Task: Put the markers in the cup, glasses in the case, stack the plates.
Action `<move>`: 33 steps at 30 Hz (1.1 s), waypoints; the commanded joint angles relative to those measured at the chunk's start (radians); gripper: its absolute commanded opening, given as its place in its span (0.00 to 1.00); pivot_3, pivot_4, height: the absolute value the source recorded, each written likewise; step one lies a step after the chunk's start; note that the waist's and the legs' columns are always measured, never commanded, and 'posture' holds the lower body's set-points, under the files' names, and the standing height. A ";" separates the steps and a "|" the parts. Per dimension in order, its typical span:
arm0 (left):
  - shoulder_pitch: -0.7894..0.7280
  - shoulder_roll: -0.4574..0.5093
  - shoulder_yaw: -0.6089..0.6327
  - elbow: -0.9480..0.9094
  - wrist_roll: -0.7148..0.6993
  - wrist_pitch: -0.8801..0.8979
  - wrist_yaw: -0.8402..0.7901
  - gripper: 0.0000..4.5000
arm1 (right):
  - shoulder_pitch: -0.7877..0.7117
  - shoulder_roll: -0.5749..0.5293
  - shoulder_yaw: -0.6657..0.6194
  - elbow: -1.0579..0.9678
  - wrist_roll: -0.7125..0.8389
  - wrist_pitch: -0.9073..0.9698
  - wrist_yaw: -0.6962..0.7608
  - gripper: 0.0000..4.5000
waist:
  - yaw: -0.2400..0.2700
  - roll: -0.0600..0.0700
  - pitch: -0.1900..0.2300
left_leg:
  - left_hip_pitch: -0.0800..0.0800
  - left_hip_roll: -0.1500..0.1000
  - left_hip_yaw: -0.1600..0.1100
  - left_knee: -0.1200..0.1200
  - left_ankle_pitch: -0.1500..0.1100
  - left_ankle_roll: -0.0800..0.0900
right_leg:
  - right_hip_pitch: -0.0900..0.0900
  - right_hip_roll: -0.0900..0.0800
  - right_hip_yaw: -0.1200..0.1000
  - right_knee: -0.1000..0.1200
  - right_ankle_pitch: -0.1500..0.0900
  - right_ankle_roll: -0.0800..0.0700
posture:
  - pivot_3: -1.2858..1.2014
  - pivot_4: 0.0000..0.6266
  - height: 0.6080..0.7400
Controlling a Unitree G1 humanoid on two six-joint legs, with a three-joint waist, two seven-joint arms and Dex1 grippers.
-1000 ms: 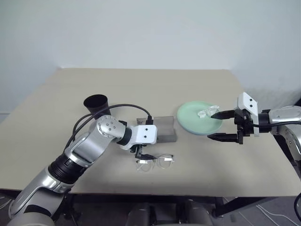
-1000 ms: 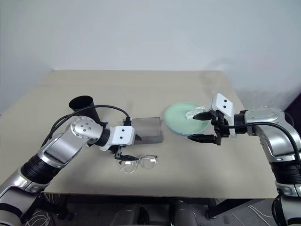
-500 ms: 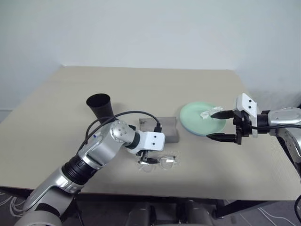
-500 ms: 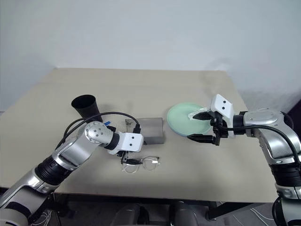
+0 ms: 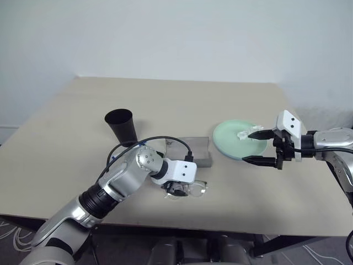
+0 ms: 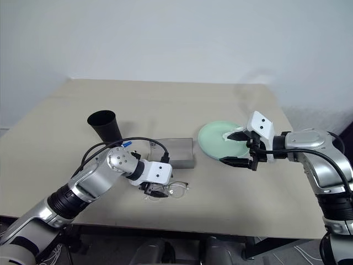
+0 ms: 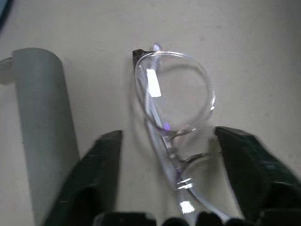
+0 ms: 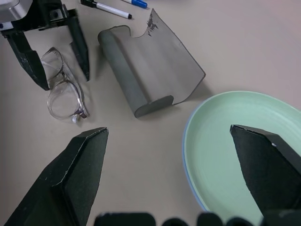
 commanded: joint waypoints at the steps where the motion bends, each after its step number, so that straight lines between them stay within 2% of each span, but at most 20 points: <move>1: -0.021 0.000 -0.001 0.012 0.033 -0.010 -0.005 0.40 | -0.011 0.000 -0.027 -0.020 0.008 -0.013 -0.015 1.00 | 0.000 0.000 0.000 | 0.000 0.000 0.000 0.000 0.000 0.000 | 0.000 0.000 0.000 0.000 0.000 0.000 | 0.52 0.00 0.94; 5: -0.023 0.004 -0.002 0.025 0.044 -0.019 -0.015 0.12 | -0.012 0.003 -0.024 -0.018 0.003 -0.016 -0.024 1.00 | 0.000 0.001 -0.001 | 0.001 0.000 0.000 0.000 0.000 0.000 | 0.000 0.000 0.000 0.000 0.000 0.000 | 0.52 0.00 0.94; 8: -0.024 0.006 -0.005 0.026 0.048 -0.021 -0.029 0.04 | -0.013 0.005 -0.022 -0.017 0.004 -0.017 -0.028 1.00 | 0.001 0.003 -0.002 | 0.001 0.000 -0.001 0.001 0.000 0.000 | 0.001 0.000 0.000 0.000 0.000 0.000 | 0.52 0.00 0.94; 33: -0.080 -0.029 0.021 0.116 0.102 -0.148 0.004 0.03 | -0.034 0.015 -0.009 0.001 0.005 -0.023 -0.023 1.00 | 0.001 0.004 -0.002 | 0.001 -0.001 -0.002 0.002 0.000 0.000 | 0.002 0.000 0.000 -0.003 0.000 0.000 | 0.52 0.00 0.94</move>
